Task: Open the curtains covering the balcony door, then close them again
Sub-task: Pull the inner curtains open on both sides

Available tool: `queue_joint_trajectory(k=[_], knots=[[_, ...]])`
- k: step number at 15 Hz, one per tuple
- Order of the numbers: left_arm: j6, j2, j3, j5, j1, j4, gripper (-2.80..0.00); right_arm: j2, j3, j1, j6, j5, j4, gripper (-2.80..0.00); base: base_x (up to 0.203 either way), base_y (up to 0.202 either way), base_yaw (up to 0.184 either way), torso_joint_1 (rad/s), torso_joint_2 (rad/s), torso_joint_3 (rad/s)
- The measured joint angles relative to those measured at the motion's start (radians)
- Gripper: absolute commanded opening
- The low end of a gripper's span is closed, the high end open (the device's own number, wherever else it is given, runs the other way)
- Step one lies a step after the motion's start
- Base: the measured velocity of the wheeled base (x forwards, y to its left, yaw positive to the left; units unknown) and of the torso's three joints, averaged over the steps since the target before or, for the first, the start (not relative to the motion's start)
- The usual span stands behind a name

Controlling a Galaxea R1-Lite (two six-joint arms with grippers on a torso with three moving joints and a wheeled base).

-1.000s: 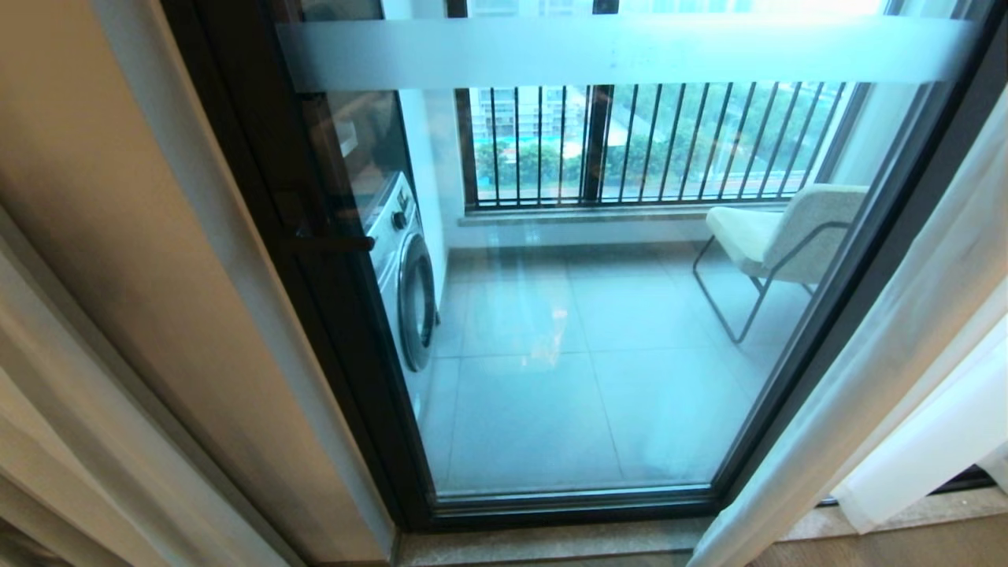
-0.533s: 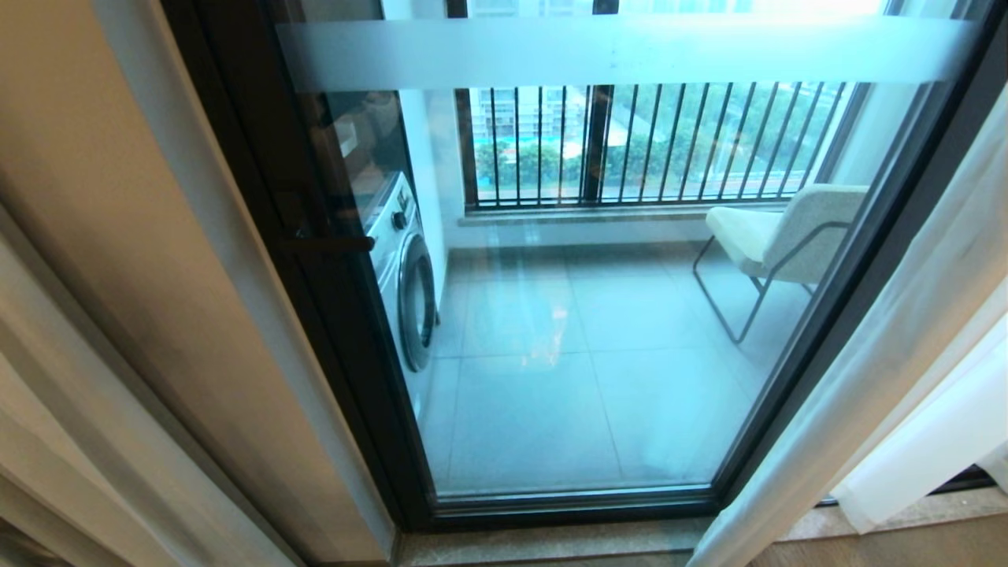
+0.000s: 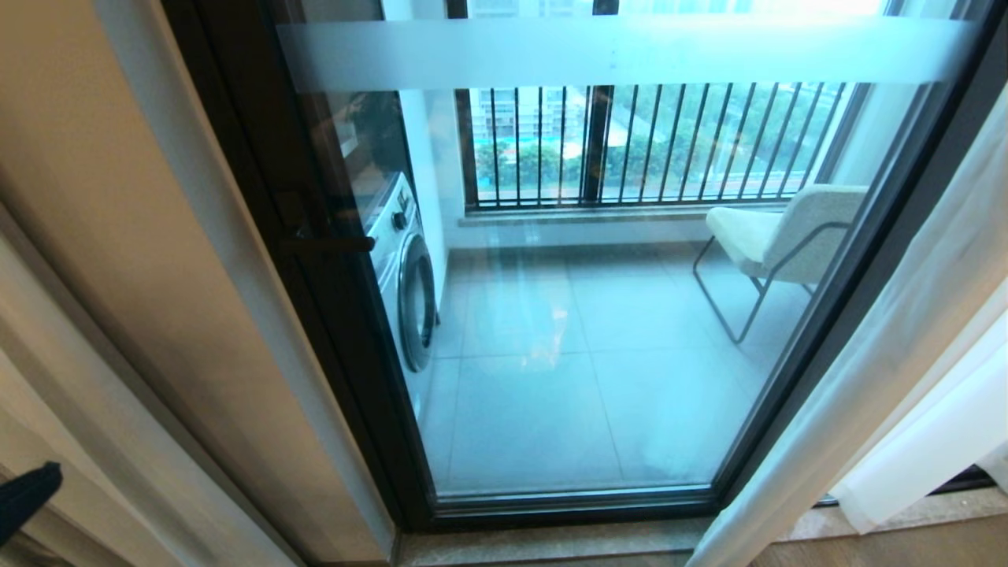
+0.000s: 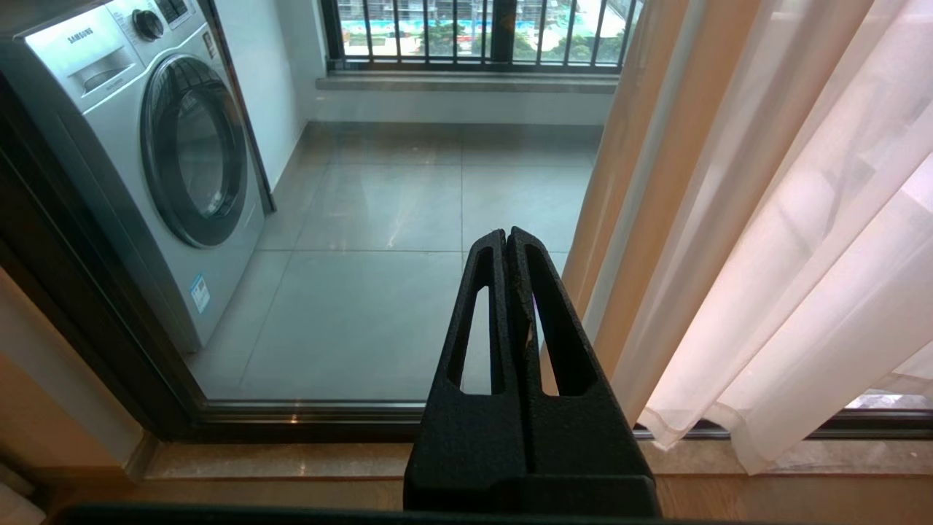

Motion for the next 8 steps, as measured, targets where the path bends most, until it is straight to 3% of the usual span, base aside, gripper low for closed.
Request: queue_joint_trajectory(k=[4,6,8], knots=[[0.069,-0.124,0.257,-0.003,-0.030,-0.211,-2.80,0.000,0.000,0.000,0.000,-0.001,0.000,-2.80,0.000,0.000,0.000,0.000,0.00,0.000],[0.066,-0.222,0.337,0.002,-0.035,-0.254,-2.80,0.000,0.000,0.000,0.000,0.000,0.000,-2.80,0.000,0.000,0.000,0.000,0.00,0.000],[0.040,-0.288,0.374,0.049,-0.059,-0.268,-2.80,0.000,0.000,0.000,0.000,0.000,0.000,-2.80,0.000,0.000,0.000,0.000,0.00,0.000]])
